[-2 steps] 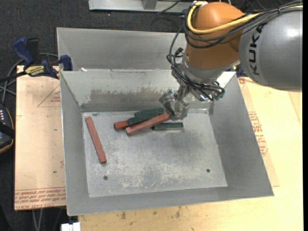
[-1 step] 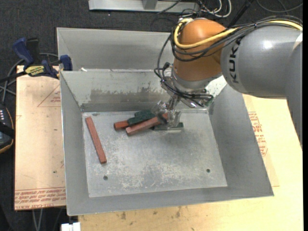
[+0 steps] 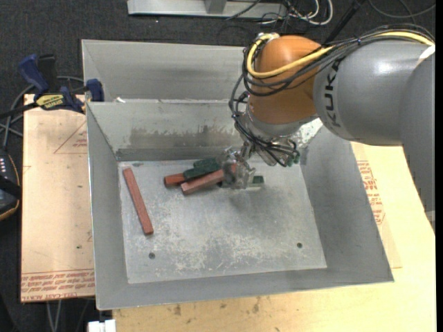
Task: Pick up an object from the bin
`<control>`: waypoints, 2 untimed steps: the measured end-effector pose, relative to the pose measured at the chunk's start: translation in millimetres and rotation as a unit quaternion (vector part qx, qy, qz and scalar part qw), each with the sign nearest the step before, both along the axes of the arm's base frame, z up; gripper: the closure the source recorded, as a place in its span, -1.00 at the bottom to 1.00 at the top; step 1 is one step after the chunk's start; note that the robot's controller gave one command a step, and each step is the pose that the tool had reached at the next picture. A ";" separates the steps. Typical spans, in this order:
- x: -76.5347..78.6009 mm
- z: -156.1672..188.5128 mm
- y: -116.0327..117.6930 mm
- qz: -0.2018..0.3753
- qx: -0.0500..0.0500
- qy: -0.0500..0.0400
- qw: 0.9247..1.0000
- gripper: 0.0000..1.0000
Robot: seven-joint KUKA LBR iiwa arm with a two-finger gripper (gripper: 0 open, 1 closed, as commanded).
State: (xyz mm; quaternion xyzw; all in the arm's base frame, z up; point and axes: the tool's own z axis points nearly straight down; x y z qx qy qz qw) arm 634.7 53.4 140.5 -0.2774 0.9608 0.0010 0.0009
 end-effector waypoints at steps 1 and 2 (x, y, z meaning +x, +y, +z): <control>-6.5 -10.5 5.8 -0.173 0.000 0.001 0.985 1.00; -26.7 -11.8 -19.9 -0.183 -0.001 0.001 0.983 1.00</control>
Offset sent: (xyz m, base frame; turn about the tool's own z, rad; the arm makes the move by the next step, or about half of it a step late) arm -0.0068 0.0046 -0.0101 0.3492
